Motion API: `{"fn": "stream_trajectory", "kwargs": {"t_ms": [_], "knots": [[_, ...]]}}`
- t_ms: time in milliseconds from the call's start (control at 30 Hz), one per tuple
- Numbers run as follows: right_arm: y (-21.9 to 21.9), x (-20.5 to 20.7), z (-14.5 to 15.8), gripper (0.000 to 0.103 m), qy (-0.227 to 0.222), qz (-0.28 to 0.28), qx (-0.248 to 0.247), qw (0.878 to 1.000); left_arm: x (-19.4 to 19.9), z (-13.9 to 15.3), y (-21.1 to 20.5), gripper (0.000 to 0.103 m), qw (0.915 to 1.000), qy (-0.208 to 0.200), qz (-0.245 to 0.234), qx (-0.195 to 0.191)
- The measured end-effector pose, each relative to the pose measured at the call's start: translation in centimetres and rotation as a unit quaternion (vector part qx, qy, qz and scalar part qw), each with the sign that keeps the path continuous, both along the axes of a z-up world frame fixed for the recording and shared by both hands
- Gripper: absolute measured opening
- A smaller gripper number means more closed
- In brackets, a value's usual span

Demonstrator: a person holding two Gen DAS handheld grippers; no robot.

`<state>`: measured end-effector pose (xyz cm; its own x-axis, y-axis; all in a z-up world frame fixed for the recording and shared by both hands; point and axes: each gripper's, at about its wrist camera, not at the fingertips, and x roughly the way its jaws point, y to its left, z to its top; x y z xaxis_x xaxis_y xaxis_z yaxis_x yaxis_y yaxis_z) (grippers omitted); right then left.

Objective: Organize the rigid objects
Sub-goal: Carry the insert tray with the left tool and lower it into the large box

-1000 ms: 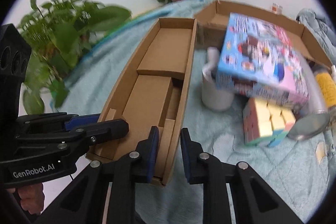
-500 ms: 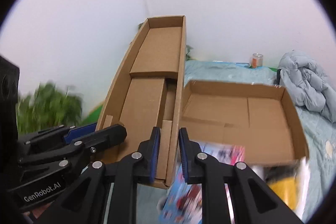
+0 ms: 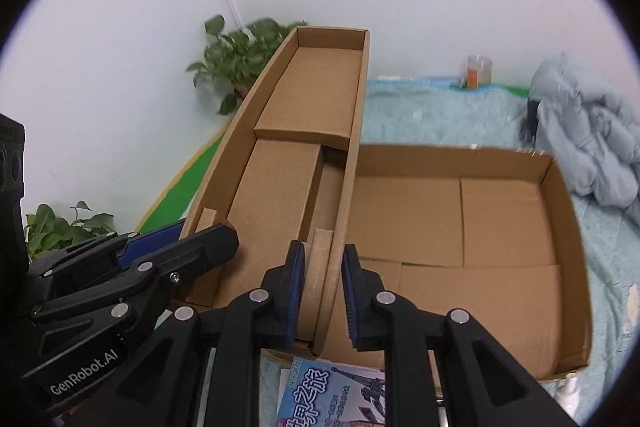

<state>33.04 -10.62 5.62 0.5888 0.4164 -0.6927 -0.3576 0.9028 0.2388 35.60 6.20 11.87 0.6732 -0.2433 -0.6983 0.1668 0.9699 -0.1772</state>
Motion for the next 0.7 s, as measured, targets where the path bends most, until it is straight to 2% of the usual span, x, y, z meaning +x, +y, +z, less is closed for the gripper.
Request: {"fn": "stream_trajectory", "kwargs": {"t_ms": [167,367,500,633,700], "knots": [[1.8,2.3,-3.7,0.018,0.057,0.005,-0.002,0.998,2.3,-5.5,2.3,0.021,0.9987,0.047,0.021,-0.004],[3.7,3.8,-8.1,0.018,0.118,0.020,-0.002,0.993,3.5,-11.0,5.2,0.020,0.9957,0.085,0.038,-0.001],[4.8,4.3,-11.1,0.018,0.173,0.034,-0.004,0.984,3.3,-14.4,6.4,0.018,0.9938,0.095,0.057,0.013],[4.9,5.0,-13.2,0.018,0.225,0.036,0.018,0.974,3.3,-16.3,6.8,0.018,0.9915,0.112,0.064,0.016],[4.7,5.0,-13.4,0.019,0.228,0.040,0.017,0.973,3.2,-16.5,6.7,0.019,0.9909,0.117,0.062,0.023]]}}
